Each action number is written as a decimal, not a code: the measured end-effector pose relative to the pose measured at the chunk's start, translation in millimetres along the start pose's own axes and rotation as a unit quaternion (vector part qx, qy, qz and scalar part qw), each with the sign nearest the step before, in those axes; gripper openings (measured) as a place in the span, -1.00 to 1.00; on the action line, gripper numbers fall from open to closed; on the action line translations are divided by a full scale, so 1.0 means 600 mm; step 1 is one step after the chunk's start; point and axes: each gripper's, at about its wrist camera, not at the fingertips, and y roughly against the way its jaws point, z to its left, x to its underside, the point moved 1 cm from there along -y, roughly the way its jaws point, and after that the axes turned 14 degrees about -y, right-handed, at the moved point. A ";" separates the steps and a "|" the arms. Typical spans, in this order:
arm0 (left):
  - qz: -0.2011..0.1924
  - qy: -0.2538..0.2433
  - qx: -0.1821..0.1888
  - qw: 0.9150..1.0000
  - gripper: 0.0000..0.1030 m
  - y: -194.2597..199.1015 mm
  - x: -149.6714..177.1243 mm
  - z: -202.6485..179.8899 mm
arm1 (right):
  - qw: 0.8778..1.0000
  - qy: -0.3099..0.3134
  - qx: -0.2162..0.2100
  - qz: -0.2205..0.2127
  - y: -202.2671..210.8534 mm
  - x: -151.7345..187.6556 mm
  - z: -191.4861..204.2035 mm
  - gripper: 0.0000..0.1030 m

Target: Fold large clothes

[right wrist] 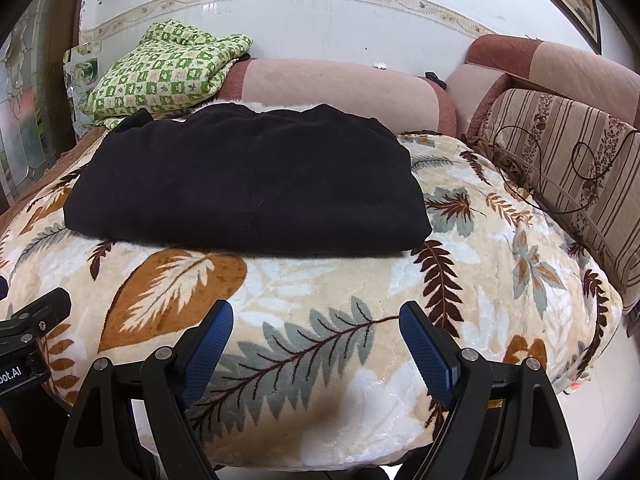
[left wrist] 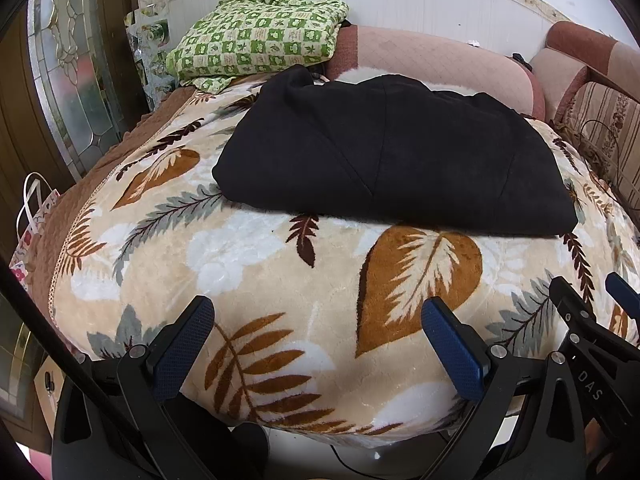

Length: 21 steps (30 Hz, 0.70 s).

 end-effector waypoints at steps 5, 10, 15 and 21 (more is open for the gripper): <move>0.003 0.006 -0.003 1.000 0.99 -0.006 0.000 0.006 | 1.000 -0.002 -0.002 0.000 -0.001 -0.001 -0.001 0.72; 0.007 0.009 -0.001 1.000 0.99 -0.010 0.001 0.009 | 1.000 0.001 -0.002 0.004 -0.006 0.002 0.001 0.72; 0.009 0.006 0.002 1.000 0.99 -0.016 0.002 0.007 | 1.000 0.002 -0.004 0.006 -0.008 0.004 0.001 0.73; 0.005 0.004 -0.001 1.000 0.99 -0.016 0.003 0.005 | 1.000 0.003 -0.005 0.012 -0.014 0.006 0.001 0.74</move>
